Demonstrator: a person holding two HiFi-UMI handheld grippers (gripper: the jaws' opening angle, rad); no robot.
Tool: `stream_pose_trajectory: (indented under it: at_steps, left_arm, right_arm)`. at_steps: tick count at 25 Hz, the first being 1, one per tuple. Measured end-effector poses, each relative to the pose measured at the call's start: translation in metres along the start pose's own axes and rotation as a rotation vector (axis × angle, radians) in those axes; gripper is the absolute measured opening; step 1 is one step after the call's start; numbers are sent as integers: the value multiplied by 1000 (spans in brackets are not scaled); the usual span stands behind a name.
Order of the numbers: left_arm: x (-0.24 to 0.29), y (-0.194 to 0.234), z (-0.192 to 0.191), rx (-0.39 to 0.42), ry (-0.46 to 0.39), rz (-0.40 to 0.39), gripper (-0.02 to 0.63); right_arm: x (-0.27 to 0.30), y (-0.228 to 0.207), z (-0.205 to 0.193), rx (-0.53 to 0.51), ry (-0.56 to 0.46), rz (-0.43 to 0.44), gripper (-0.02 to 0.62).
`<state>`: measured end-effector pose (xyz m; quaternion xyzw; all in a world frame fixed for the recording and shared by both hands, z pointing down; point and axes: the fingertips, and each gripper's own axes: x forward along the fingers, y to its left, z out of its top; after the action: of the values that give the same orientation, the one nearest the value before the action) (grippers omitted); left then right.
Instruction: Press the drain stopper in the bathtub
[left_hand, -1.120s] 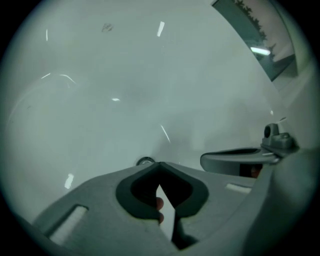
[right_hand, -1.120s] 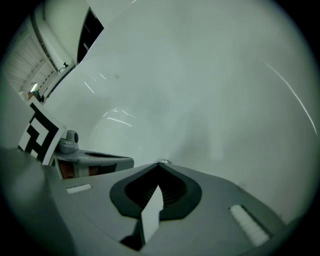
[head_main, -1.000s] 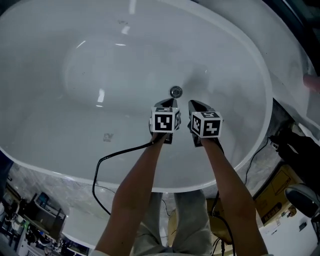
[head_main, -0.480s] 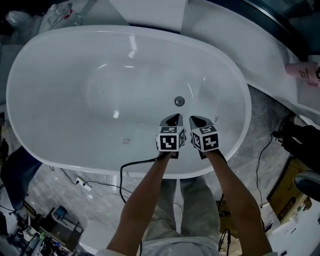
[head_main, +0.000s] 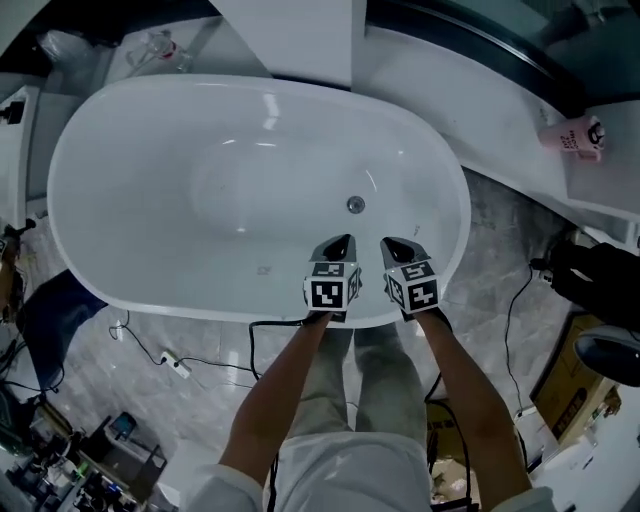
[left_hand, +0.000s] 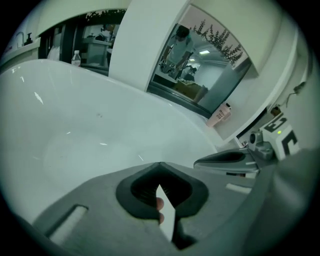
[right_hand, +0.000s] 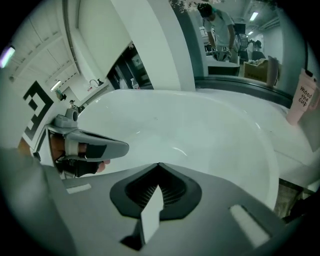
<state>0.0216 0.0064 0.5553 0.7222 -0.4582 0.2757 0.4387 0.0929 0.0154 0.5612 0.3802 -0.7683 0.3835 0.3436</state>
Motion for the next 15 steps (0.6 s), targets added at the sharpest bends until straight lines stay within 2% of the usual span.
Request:
stream_pose_trajectory:
  at_steps: [6, 10, 15]
  left_arm:
    - [-74, -21, 29, 29, -31, -11, -2]
    - [-120, -50, 58, 64, -78, -48, -2]
    - [-178, -81, 84, 138, -135, -95, -2]
  right_arm:
    - [-65, 40, 37, -1, -47, 18, 5]
    - [-108, 59, 64, -10, -104, 24, 5]
    - [-156, 85, 101, -33, -160, 63, 5]
